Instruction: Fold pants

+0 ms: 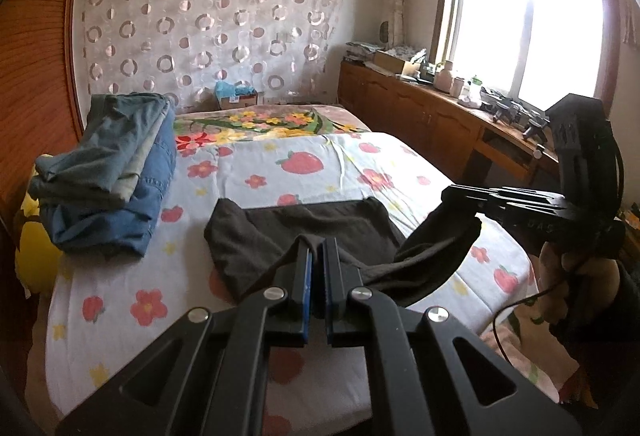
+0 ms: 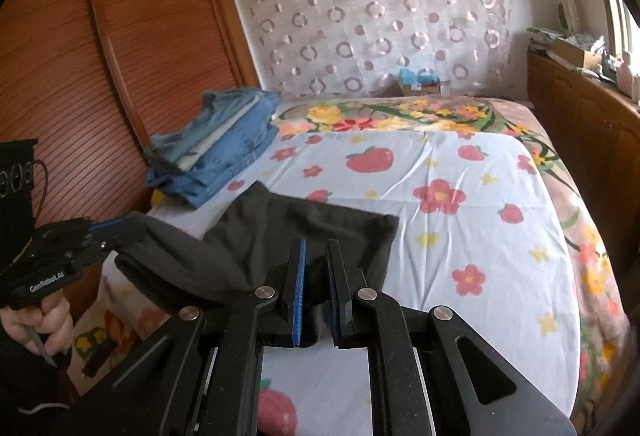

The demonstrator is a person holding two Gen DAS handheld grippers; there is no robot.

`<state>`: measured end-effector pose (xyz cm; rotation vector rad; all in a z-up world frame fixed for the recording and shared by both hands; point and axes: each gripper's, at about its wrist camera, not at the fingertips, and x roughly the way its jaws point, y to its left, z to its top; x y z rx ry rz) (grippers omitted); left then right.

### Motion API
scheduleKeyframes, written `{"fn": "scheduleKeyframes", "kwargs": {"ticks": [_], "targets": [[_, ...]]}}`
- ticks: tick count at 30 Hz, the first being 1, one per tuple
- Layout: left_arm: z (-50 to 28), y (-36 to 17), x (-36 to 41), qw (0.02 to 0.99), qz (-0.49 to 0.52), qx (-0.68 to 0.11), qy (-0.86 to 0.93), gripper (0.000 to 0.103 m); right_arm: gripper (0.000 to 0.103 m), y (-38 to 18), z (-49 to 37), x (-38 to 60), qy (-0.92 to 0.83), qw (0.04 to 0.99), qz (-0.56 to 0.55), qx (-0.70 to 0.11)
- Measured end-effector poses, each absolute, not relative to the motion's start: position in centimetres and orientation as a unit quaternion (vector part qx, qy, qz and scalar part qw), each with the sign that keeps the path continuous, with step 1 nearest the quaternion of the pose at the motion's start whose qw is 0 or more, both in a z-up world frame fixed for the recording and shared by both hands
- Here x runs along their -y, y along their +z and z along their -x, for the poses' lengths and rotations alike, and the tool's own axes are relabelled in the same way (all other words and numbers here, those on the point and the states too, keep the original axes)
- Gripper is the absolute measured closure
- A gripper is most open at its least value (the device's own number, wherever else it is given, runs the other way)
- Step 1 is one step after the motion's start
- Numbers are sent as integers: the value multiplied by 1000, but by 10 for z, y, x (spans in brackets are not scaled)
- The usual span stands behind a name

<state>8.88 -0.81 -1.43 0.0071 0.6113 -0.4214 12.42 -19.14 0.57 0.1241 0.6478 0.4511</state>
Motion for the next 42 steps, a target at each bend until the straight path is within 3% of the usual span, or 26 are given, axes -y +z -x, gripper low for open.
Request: {"fn": "scheduleKeyframes", "kwargs": {"ticks": [20, 23, 24, 25, 28, 34, 42], "targets": [[-168, -30, 0, 935, 6, -312, -170, 101, 99, -1, -221, 158, 188, 918, 22, -348], [-173, -37, -3, 933, 14, -319, -168, 96, 99, -9, -231, 157, 184, 916, 23, -357], [-174, -38, -4, 933, 14, -320, -166, 90, 99, -11, -233, 157, 180, 916, 22, -358], [-174, -39, -5, 933, 12, -321, -165, 82, 95, -12, -234, 158, 175, 917, 20, -359], [-171, -40, -11, 931, 11, -325, -167, 74, 82, -13, -234, 164, 172, 918, 7, -359], [-156, -38, -25, 932, 21, -321, -168, 72, 73, -9, -218, 176, 171, 920, 2, -352], [-143, -62, -26, 921, 16, -347, -177, 71, 71, -29, -191, 184, 193, 905, 4, -379]]}}
